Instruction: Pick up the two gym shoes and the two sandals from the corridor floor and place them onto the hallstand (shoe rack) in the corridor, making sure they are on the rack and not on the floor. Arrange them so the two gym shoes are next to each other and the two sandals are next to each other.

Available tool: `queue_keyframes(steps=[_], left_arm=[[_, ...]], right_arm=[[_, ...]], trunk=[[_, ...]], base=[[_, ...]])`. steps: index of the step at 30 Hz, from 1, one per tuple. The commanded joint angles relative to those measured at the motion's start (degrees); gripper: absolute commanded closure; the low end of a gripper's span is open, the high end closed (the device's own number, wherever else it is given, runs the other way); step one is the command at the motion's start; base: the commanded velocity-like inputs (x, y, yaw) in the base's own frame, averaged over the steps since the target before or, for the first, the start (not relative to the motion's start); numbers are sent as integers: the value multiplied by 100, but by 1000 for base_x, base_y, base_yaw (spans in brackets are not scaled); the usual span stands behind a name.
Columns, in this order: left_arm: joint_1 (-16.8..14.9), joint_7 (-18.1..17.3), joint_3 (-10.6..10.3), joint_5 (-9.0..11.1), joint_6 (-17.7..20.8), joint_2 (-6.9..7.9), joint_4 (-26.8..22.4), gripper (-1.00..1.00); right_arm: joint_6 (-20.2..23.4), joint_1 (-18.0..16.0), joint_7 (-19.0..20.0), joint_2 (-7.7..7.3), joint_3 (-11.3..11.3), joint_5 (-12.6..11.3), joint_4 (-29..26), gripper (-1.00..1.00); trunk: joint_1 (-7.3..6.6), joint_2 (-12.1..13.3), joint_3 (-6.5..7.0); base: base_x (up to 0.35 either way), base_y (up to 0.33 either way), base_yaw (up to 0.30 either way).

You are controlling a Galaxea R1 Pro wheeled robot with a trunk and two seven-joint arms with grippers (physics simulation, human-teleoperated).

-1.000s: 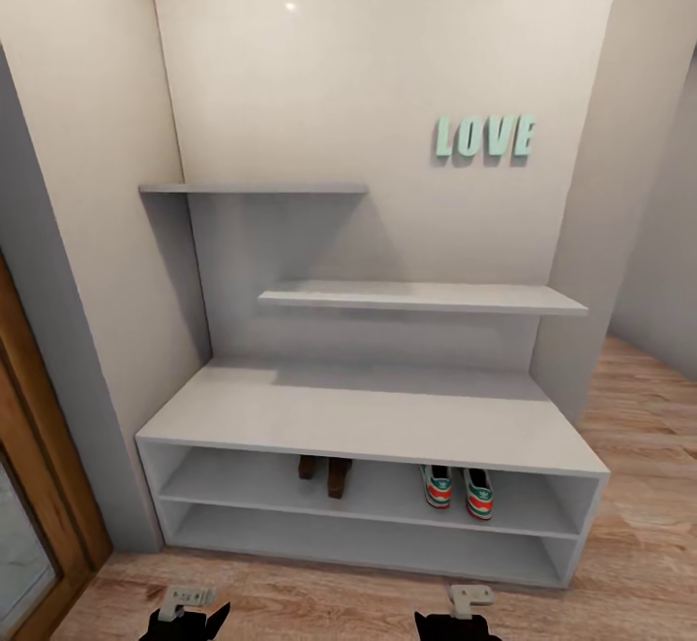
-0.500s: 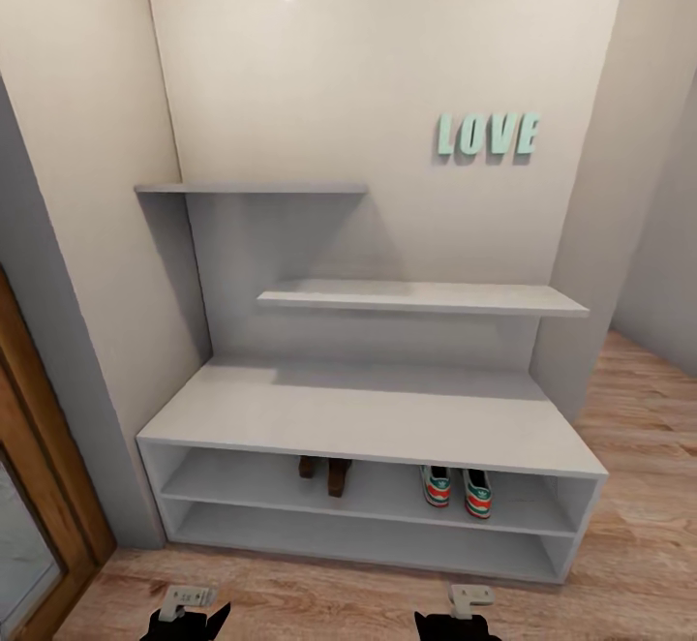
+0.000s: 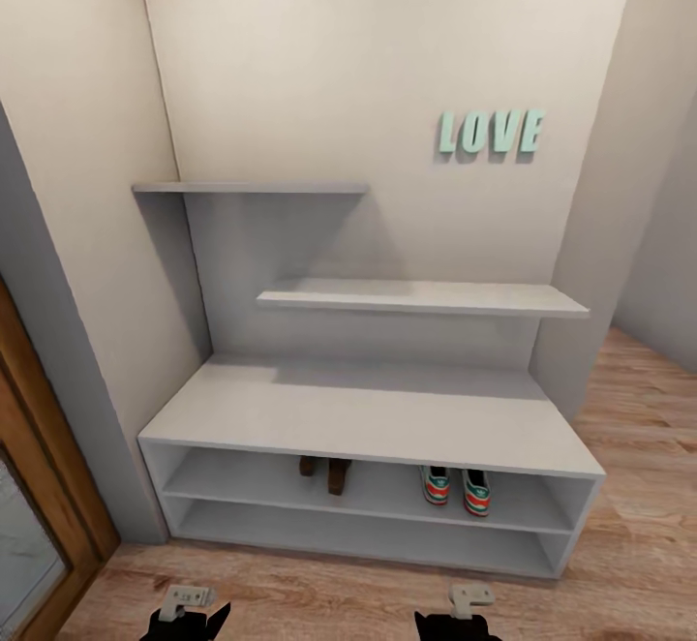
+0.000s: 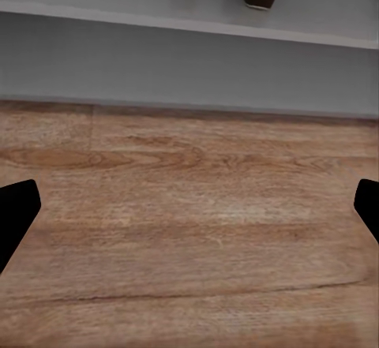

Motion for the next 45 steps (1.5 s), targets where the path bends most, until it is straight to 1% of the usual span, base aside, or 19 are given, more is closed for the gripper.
queue_keyframes(steps=[1, 8, 16, 45], left_arm=[[-3, -22, -49, 58, -15, 2, 6, -100], [-6, -22, -55, 58, -15, 2, 8, -100], [-4, -22, -49, 58, -15, 2, 6, -100], [-5, -32, -55, 54, -7, -7, 6, -100]], right_arm=[[-18, -4, 14, 0, -49, 48, 4, -100], [-18, -4, 14, 0, -49, 48, 4, -100], [-18, -4, 4, 0, -49, 42, 4, -100], [-20, -4, -12, -17, -58, 39, 4, -100]], trunk=[[-23, 38, 3], [-177, 319, 64], [-177, 319, 29], [-177, 319, 26]], base=[[0, 0, 0], [0, 0, 0], [0, 0, 0], [0, 0, 0]])
